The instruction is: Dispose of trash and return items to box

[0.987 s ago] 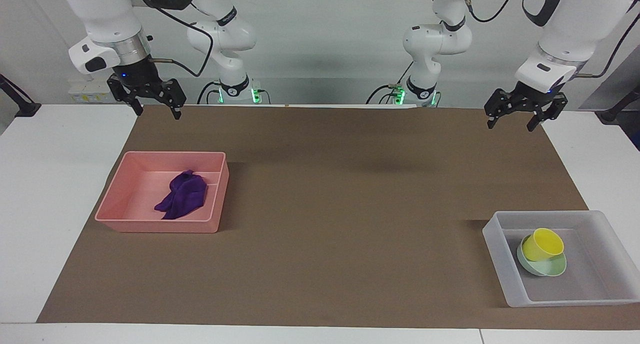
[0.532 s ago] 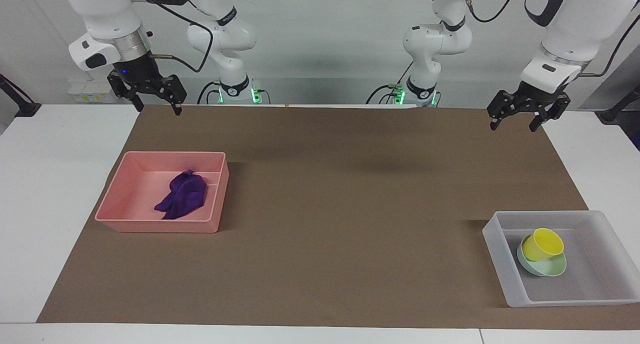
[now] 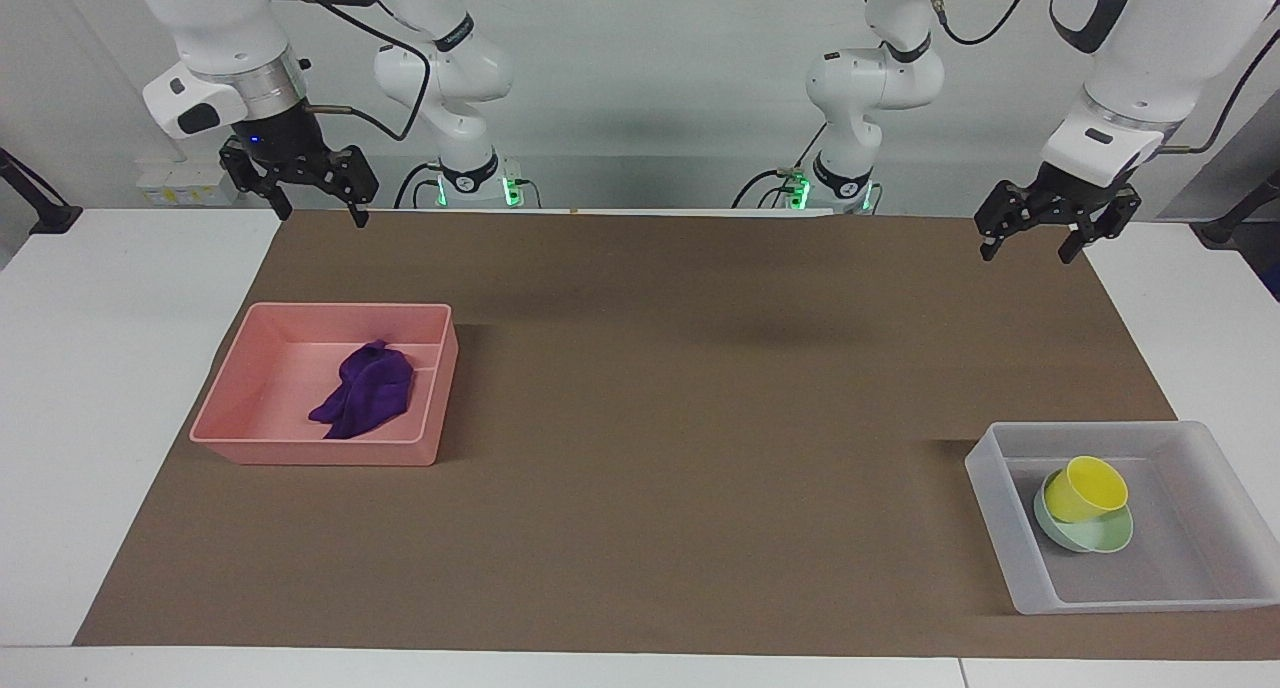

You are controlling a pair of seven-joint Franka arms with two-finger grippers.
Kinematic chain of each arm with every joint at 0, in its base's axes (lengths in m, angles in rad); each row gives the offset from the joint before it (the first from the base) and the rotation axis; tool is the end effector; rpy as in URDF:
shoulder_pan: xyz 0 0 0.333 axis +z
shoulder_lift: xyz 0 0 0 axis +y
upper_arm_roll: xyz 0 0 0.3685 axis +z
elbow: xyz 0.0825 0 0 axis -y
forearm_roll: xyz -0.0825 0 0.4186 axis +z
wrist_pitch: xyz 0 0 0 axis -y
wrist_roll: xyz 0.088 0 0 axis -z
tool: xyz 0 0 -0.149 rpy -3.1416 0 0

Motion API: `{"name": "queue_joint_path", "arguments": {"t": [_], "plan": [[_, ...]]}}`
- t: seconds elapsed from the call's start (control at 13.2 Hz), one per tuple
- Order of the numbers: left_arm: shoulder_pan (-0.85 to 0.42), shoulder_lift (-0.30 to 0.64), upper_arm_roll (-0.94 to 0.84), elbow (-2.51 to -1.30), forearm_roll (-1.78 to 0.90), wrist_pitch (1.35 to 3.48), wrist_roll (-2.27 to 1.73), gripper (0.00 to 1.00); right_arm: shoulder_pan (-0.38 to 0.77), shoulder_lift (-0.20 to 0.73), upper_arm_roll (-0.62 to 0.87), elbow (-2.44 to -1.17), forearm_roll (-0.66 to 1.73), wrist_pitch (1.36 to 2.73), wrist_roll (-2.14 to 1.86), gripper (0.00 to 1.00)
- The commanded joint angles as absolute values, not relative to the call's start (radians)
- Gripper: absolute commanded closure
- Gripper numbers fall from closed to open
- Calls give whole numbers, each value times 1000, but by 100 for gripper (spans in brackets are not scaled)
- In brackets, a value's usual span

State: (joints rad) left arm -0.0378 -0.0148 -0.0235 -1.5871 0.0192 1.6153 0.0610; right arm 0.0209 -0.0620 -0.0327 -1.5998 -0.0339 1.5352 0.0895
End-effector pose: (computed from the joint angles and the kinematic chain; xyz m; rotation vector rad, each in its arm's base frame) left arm 0.5891 -0.0335 0.6395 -3.1155 0.1914 -0.0671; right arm 0.5627 -0.0124 0.6530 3.1056 -0.1591 -0.0022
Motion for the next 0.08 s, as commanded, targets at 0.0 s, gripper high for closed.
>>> {"name": "queue_joint_path", "arguments": {"t": [0.0], "plan": [[-35,-37,-21,-1611,9,1614,55,0,17,-74,-28,-1608,-38,1532,64,0]]}}
